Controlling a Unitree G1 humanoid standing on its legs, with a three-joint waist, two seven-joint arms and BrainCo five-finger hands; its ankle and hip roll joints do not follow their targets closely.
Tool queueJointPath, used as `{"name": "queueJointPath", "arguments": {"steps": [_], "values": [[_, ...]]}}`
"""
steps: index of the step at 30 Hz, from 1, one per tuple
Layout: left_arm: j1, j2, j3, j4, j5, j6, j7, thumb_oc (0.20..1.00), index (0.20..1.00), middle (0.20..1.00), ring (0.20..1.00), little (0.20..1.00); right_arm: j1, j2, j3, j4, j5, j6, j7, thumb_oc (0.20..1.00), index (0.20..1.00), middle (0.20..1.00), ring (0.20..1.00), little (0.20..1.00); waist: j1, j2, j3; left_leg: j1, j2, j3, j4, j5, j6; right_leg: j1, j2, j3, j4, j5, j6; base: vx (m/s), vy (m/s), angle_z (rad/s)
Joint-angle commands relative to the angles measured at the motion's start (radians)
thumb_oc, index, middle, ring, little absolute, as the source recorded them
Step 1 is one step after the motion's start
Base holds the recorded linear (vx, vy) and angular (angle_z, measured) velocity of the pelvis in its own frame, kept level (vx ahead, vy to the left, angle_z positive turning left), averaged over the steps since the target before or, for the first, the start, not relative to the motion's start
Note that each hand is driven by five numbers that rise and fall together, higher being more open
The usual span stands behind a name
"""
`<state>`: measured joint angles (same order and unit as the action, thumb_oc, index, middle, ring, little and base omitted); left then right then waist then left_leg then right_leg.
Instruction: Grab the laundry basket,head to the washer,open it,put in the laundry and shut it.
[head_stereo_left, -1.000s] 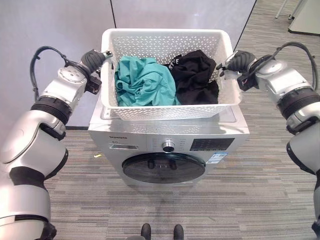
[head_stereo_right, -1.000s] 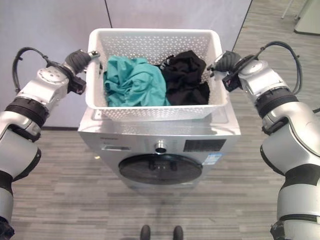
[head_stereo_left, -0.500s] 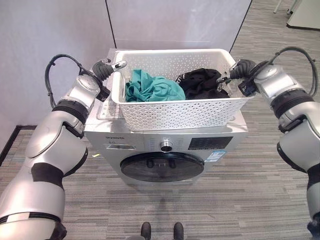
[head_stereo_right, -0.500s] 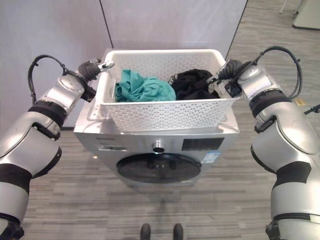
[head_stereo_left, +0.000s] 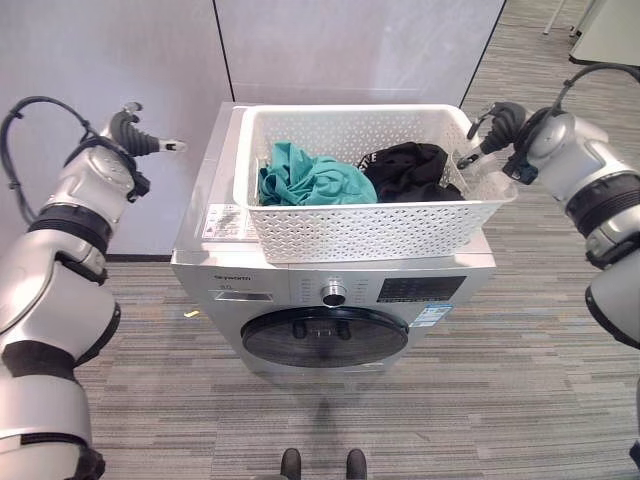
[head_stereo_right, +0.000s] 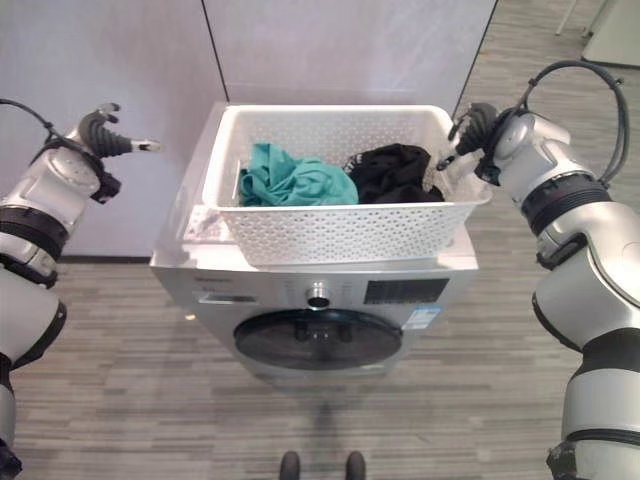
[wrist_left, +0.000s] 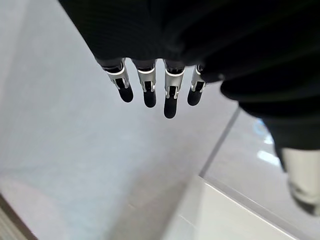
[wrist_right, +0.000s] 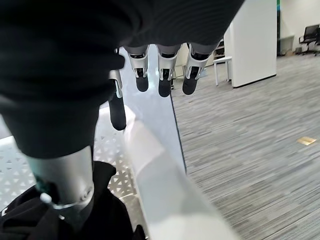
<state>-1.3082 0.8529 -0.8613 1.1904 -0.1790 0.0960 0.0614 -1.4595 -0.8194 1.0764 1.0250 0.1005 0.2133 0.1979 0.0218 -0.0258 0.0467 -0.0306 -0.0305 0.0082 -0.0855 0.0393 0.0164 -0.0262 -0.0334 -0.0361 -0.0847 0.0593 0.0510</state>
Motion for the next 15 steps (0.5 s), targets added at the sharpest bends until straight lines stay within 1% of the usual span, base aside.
{"name": "queueJointPath", "arguments": {"steps": [1,2,3,4,7,9,11,12,14,15], "values": [[-0.051,0.058,0.016,0.048,0.005,-0.037,0.025,1.0,1.0,1.0,1.0,1.0,-0.088,-0.126,0.008,0.036,-0.069,0.004,-0.052,1.0,1.0,1.0,1.0,1.0,0.007,0.012,0.001,0.038,0.045,-0.021,0.025,-0.07,-0.048,0.034,-0.056,-0.012,-0.003,-0.046,0.109,0.0,0.0,0.0],[-0.036,0.078,0.031,0.04,0.008,-0.037,0.028,1.0,1.0,1.0,1.0,1.0,-0.077,-0.146,-0.005,0.005,-0.08,0.001,-0.057,1.0,1.0,1.0,1.0,1.0,0.006,0.014,0.0,0.04,0.044,-0.021,0.024,-0.071,-0.047,0.036,-0.056,-0.01,-0.003,-0.047,0.109,0.0,0.0,0.0],[-0.034,0.079,0.032,0.038,0.009,-0.037,0.028,1.0,1.0,1.0,1.0,1.0,-0.075,-0.147,-0.007,0.002,-0.082,0.003,-0.057,1.0,1.0,1.0,1.0,1.0,0.006,0.014,0.0,0.041,0.044,-0.021,0.023,-0.071,-0.047,0.036,-0.056,-0.01,-0.003,-0.047,0.109,0.0,0.0,0.0],[0.007,0.119,0.073,-0.002,0.017,-0.037,0.035,1.0,1.0,1.0,1.0,1.0,-0.032,-0.203,-0.059,-0.084,-0.103,0.002,-0.074,1.0,1.0,1.0,1.0,1.0,0.003,0.02,-0.002,0.047,0.045,-0.02,0.021,-0.073,-0.046,0.041,-0.056,-0.007,-0.003,-0.051,0.109,0.0,0.012,-0.04],[0.062,0.145,0.128,-0.024,0.011,-0.046,0.045,1.0,1.0,1.0,1.0,1.0,0.065,-0.248,-0.167,-0.15,-0.099,-0.027,-0.13,1.0,1.0,1.0,1.0,1.0,0.003,0.029,-0.006,0.057,0.044,-0.023,0.018,-0.074,-0.043,0.05,-0.057,-0.008,-0.003,-0.057,0.108,-0.01,0.004,0.0],[0.102,0.154,0.169,-0.029,0.007,-0.058,0.057,1.0,1.0,1.0,1.0,1.0,0.158,-0.267,-0.264,-0.174,-0.02,-0.078,-0.184,1.0,1.0,1.0,1.0,1.0,0.006,0.033,-0.005,0.054,0.042,-0.024,0.022,-0.067,-0.043,0.049,-0.06,-0.009,-0.003,-0.052,0.107,-0.04,0.001,-0.02],[0.141,0.146,0.218,-0.043,-0.006,-0.072,0.074,1.0,1.0,1.0,1.0,1.0,0.262,-0.27,-0.389,-0.196,0.074,-0.145,-0.248,1.0,1.0,1.0,1.0,1.0,0.008,0.04,-0.007,0.064,0.041,-0.029,0.021,-0.076,-0.042,0.06,-0.058,-0.01,-0.003,-0.063,0.108,0.0,0.0,0.0],[0.151,0.142,0.235,-0.047,-0.011,-0.077,0.087,1.0,1.0,1.0,1.0,1.0,0.311,-0.267,-0.451,-0.177,0.111,-0.163,-0.28,1.0,1.0,1.0,1.0,1.0,0.011,0.042,-0.007,0.066,0.04,-0.033,0.023,-0.078,-0.041,0.063,-0.058,-0.012,-0.003,-0.066,0.108,0.0,0.0,0.0],[0.16,0.157,0.259,-0.077,-0.021,-0.093,0.11,1.0,1.0,1.0,1.0,1.0,0.371,-0.272,-0.53,-0.196,0.112,-0.195,-0.327,1.0,1.0,1.0,1.0,1.0,0.019,0.041,-0.005,0.065,0.036,-0.04,0.028,-0.078,-0.041,0.064,-0.059,-0.015,-0.003,-0.068,0.108,-0.02,-0.009,0.0],[0.175,0.177,0.277,-0.099,-0.024,-0.097,0.119,1.0,1.0,1.0,1.0,1.0,0.409,-0.29,-0.577,-0.218,0.117,-0.207,-0.353,1.0,1.0,1.0,1.0,1.0,0.022,0.043,-0.004,0.064,0.036,-0.044,0.03,-0.078,-0.041,0.065,-0.059,-0.016,-0.003,-0.069,0.108,0.0,0.0,0.0]]}}
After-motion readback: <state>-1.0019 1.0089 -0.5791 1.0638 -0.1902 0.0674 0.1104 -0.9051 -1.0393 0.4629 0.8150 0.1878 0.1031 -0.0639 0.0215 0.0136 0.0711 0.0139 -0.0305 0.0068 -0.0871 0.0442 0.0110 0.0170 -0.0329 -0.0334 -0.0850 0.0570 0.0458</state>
